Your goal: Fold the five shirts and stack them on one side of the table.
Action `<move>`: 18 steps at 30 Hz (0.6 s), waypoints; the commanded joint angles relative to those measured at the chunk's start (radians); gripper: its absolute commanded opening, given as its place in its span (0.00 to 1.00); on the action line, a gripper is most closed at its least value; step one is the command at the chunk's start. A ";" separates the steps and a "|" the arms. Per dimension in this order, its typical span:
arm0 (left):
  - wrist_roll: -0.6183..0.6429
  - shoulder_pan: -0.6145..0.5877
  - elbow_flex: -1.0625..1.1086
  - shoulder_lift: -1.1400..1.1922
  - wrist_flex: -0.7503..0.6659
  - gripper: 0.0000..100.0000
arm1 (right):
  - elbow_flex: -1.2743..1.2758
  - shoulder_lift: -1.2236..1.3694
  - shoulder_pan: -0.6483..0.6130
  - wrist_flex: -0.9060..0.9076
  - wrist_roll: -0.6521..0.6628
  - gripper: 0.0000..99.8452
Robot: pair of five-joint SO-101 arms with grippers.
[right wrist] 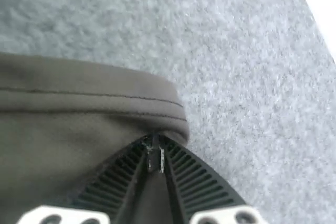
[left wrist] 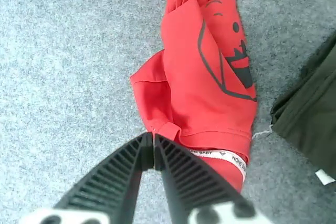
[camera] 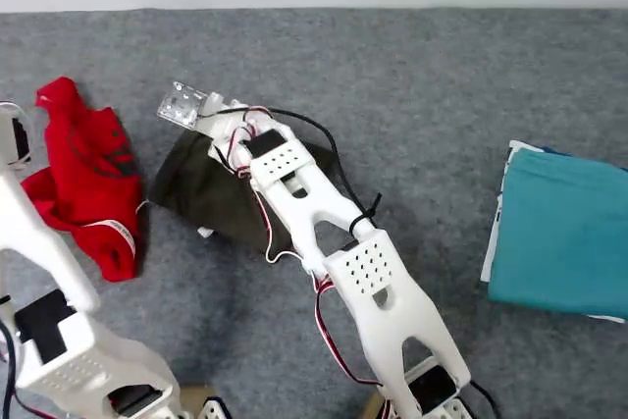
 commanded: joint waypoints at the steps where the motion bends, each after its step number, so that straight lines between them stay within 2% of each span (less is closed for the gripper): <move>1: -0.009 -0.002 -0.004 -0.052 0.018 0.01 | -0.015 -0.157 -0.021 0.108 0.009 0.01; 9: -0.006 -0.002 -0.004 -0.054 0.018 0.01 | -0.015 -0.298 -0.019 0.424 0.002 0.01; 14: -0.005 -0.003 -0.004 -0.054 0.018 0.01 | -0.015 -0.358 -0.015 0.605 -0.166 0.01; 18: -0.003 -0.003 -0.004 -0.054 0.018 0.01 | -0.015 -0.404 -0.019 0.802 -0.233 0.01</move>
